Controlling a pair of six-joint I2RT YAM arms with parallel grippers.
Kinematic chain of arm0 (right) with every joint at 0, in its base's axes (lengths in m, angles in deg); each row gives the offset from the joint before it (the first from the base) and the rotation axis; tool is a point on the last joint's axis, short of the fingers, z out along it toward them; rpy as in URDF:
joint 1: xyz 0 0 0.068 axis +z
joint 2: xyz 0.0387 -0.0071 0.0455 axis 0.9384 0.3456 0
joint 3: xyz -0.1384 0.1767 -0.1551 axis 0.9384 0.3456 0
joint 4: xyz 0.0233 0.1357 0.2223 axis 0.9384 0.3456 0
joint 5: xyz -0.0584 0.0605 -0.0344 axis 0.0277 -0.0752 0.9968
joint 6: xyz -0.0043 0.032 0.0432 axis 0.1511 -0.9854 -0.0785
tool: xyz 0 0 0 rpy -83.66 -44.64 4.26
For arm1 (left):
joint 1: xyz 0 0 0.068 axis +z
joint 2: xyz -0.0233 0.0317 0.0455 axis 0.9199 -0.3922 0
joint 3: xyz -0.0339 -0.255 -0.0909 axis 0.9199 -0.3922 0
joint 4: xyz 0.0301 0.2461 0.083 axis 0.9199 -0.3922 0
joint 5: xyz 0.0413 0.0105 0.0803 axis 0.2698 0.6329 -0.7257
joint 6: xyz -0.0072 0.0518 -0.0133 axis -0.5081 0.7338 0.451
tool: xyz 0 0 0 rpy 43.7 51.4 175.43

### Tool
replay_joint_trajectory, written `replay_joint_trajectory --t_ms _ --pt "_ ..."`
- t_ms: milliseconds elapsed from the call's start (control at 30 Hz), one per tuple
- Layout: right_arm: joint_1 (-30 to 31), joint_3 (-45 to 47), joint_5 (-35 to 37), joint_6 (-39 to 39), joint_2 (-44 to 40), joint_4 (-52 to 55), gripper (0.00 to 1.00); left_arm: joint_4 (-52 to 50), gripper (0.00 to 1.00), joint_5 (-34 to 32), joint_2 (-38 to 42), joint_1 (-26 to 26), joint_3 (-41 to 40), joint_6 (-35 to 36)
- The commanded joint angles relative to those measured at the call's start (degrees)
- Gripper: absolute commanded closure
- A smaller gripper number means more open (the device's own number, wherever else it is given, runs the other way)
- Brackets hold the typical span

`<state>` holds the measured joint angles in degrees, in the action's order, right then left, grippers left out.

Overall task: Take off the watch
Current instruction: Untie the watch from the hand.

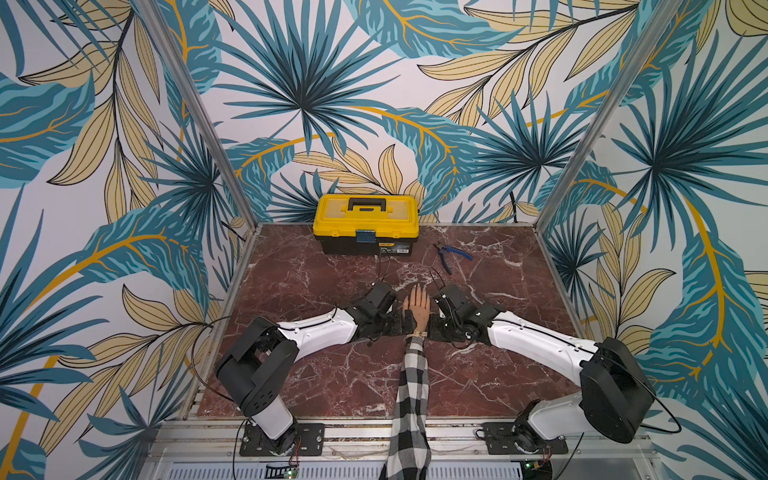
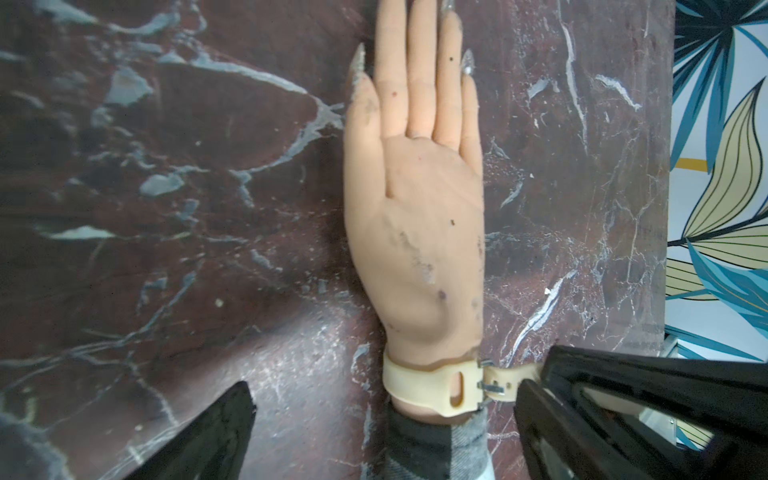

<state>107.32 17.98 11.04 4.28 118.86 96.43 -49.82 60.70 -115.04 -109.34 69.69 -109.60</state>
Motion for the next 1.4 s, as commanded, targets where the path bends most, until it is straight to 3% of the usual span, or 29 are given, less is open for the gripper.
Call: replay_joint_trajectory --t_ms 0,633,1367 --pt "-0.1 1.8 -0.1 -0.6 0.4 0.1 1.0 -0.5 0.01 0.3 -1.5 -1.0 2.1 1.3" --pt "-0.1 3.0 -0.5 -0.9 0.6 -2.2 1.0 -11.9 0.02 -9.6 -5.6 -5.8 10.2 5.5" --pt "0.0 3.2 -0.2 -0.9 0.6 -2.3 1.0 -13.6 0.02 -13.7 -6.7 -6.5 11.2 5.8"
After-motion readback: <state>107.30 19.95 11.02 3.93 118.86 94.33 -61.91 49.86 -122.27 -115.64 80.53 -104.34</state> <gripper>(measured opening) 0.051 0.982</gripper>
